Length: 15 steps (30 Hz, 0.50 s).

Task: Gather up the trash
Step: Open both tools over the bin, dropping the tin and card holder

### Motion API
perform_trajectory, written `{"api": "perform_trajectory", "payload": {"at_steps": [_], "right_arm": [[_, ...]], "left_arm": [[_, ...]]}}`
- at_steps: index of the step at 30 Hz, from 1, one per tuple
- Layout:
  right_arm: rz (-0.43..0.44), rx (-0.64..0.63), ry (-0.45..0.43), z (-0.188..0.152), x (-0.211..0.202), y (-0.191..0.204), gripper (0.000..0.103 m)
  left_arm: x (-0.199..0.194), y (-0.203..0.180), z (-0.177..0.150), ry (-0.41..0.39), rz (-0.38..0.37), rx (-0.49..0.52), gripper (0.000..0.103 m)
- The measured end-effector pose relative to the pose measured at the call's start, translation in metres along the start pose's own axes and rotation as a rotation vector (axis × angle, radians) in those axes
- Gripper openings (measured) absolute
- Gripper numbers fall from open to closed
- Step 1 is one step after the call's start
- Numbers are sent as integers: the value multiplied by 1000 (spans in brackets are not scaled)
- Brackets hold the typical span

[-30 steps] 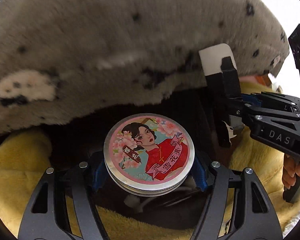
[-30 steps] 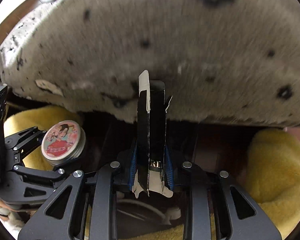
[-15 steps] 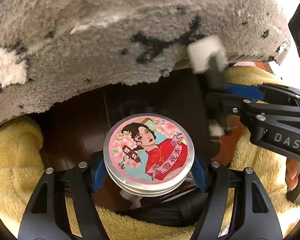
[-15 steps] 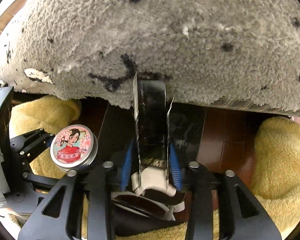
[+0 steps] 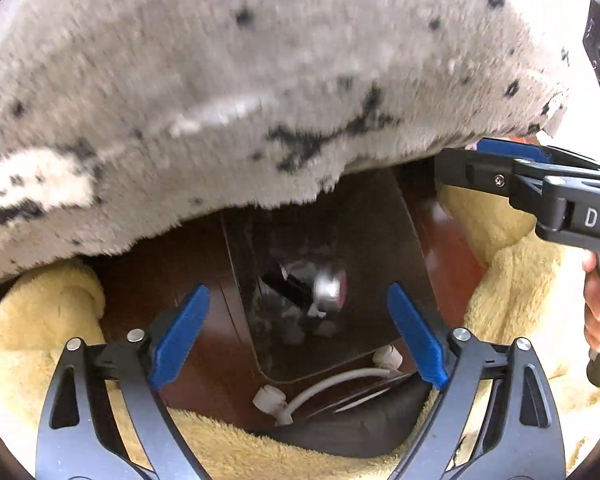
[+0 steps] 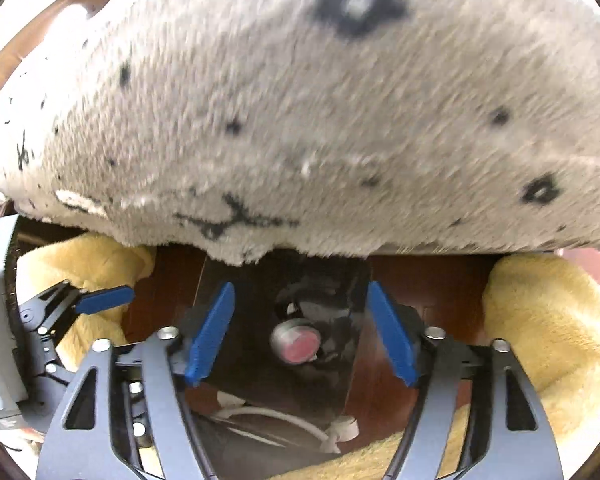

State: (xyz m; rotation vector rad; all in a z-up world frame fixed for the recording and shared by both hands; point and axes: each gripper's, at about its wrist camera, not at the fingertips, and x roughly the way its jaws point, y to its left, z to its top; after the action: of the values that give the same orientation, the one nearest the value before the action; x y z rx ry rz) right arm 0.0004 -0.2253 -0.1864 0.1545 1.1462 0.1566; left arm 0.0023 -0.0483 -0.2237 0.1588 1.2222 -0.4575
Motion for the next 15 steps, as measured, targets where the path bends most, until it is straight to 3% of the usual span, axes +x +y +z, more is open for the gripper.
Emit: {"api": "perform_trajectory", "payload": {"at_steps": [2, 15], "right_arm": [[-18, 5, -32, 4, -11, -3, 84], [-44, 21, -195, 30, -69, -19, 84]], "left_arm": [[-12, 0, 0, -41, 19, 6, 90], [-95, 17, 19, -274, 81, -34, 90]]}}
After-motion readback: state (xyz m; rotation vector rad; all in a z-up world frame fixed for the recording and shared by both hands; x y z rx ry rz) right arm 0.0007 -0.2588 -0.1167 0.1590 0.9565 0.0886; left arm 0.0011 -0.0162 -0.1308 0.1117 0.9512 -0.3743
